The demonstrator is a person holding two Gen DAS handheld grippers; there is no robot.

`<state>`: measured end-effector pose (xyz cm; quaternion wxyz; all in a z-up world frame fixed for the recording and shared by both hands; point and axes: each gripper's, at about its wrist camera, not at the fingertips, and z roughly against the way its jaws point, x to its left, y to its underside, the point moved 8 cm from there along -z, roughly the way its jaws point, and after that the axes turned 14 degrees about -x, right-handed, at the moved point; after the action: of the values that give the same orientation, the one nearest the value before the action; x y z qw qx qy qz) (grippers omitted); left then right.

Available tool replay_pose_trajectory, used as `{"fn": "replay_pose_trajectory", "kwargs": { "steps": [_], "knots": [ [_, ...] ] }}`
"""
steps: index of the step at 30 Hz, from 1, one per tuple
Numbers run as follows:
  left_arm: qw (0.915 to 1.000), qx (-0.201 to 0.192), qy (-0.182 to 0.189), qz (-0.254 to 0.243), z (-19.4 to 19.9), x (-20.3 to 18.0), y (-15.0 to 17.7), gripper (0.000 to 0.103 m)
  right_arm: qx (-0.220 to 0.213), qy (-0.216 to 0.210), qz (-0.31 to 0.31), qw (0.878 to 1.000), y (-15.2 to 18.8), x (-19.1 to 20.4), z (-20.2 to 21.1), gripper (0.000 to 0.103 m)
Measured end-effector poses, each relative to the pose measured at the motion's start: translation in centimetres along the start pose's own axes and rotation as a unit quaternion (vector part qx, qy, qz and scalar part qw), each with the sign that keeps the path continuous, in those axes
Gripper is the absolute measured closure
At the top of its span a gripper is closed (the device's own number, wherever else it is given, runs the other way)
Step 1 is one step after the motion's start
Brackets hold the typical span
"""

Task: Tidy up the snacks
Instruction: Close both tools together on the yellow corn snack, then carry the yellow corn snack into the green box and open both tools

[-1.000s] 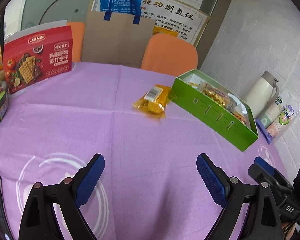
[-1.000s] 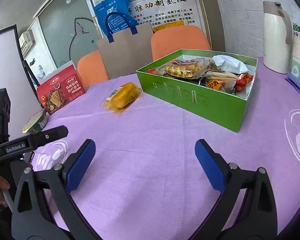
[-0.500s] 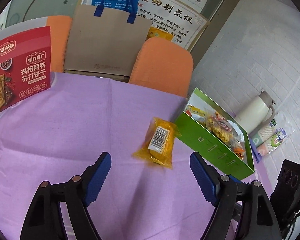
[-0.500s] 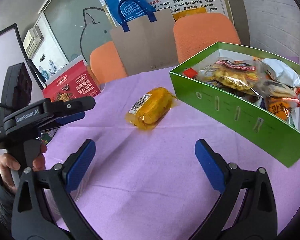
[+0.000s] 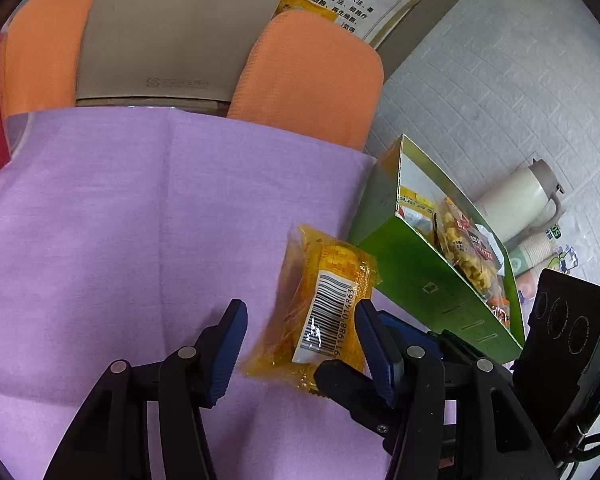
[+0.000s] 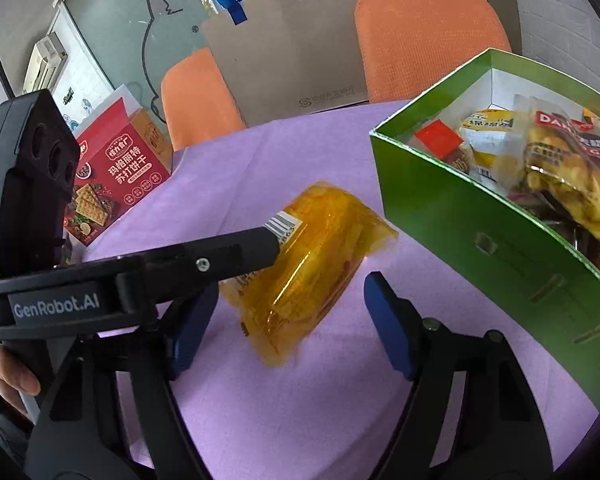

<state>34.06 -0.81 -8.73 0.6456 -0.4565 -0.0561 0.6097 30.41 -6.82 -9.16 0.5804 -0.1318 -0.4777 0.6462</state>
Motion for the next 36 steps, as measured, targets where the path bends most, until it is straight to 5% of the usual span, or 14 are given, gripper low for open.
{"fn": "replay_pose_trajectory", "kwargs": {
  "steps": [5, 10, 17, 25, 36],
  "knots": [
    [0.9995, 0.015, 0.026, 0.012, -1.0, -0.6, 0.4, 0.066, 0.011, -0.010, -0.005, 1.000, 0.4, -0.4, -0.8, 0.044],
    [0.9997, 0.014, 0.017, -0.005, 0.1, -1.8, 1.2, 0.069, 0.015, -0.020, -0.003, 1.000, 0.7, -0.3, 0.9, 0.058],
    [0.9996, 0.007, 0.014, -0.025, 3.3, -4.3, 2.3, 0.069, -0.007, -0.030, -0.003, 1.000, 1.2, 0.4, 5.1, 0.059],
    [0.9947, -0.022, 0.025, -0.097, 6.6, -12.2, 1.8, 0.069, -0.084, -0.020, 0.000, 0.996, -1.3, -0.6, 12.7, 0.059],
    [0.9800, -0.022, 0.084, -0.179, 4.3, -24.7, 2.5, 0.069, -0.163, 0.030, -0.029, 0.986, -4.1, -7.6, 20.5, 0.059]
  ]
}}
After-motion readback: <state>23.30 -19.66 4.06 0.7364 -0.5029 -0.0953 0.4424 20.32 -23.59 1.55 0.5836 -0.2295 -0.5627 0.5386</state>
